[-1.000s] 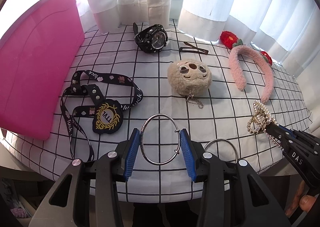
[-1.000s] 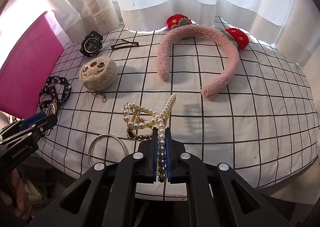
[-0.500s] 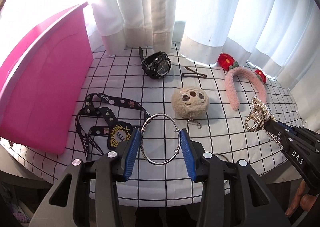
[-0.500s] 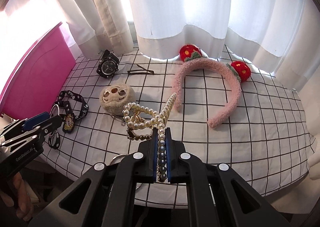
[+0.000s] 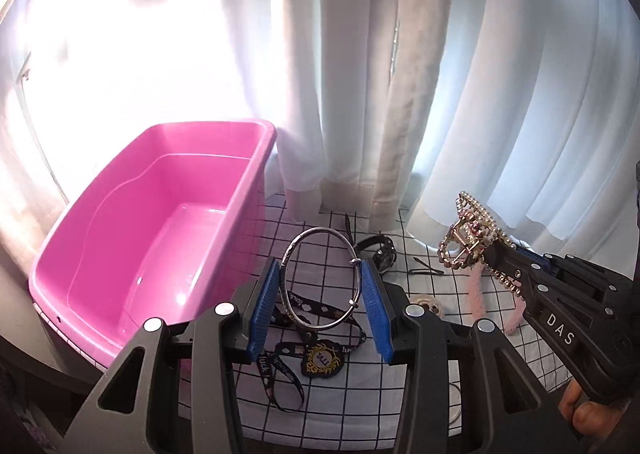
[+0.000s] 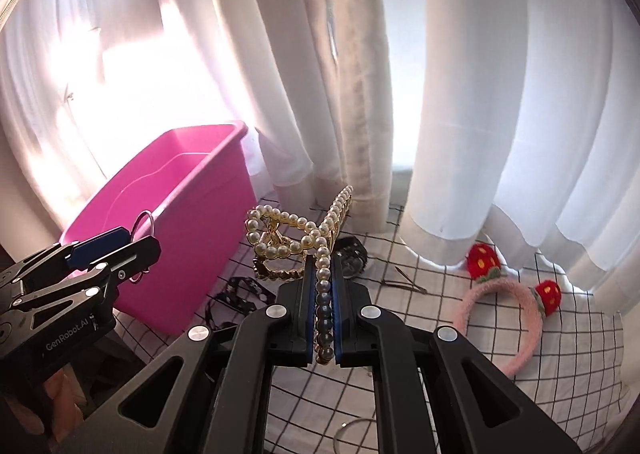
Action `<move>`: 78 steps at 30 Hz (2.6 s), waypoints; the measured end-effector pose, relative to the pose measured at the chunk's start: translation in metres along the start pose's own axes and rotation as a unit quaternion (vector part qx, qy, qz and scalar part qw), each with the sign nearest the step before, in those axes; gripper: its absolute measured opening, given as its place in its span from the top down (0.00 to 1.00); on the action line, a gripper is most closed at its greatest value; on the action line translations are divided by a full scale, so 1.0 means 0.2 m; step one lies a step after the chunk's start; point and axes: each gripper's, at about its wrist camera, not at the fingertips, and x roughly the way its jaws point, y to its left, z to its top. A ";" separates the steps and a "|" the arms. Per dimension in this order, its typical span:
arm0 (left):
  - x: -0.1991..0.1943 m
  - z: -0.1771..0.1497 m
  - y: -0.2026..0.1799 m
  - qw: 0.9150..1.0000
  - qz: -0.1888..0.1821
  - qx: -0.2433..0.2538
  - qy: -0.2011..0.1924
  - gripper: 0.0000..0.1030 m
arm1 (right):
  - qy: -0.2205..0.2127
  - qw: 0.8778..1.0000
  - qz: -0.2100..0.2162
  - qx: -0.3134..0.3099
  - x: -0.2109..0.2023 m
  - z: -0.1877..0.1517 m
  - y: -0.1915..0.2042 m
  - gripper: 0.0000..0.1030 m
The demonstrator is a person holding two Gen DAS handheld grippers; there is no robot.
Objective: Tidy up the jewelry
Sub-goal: 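Carry both items over the pink tub and open both tools to drop them, then move both tools back over the table toward the lanyard and second bangle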
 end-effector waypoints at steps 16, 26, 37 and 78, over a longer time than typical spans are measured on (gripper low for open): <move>0.15 0.14 0.84 0.985 0.141 -0.100 0.027 0.61 | 0.033 0.985 0.128 -0.108 0.48 0.49 0.83 0.93; 0.36 0.07 1.13 0.972 0.159 -0.148 0.093 0.60 | 0.119 0.979 0.121 -0.118 0.84 0.51 1.02 0.93; 0.45 0.03 1.23 0.965 0.152 -0.168 0.131 0.59 | 0.163 0.977 0.090 -0.106 0.98 0.51 1.03 0.83; -0.03 0.01 0.45 0.993 0.054 -0.084 0.057 0.09 | 0.061 0.994 -0.025 0.092 -0.10 0.07 -0.17 0.46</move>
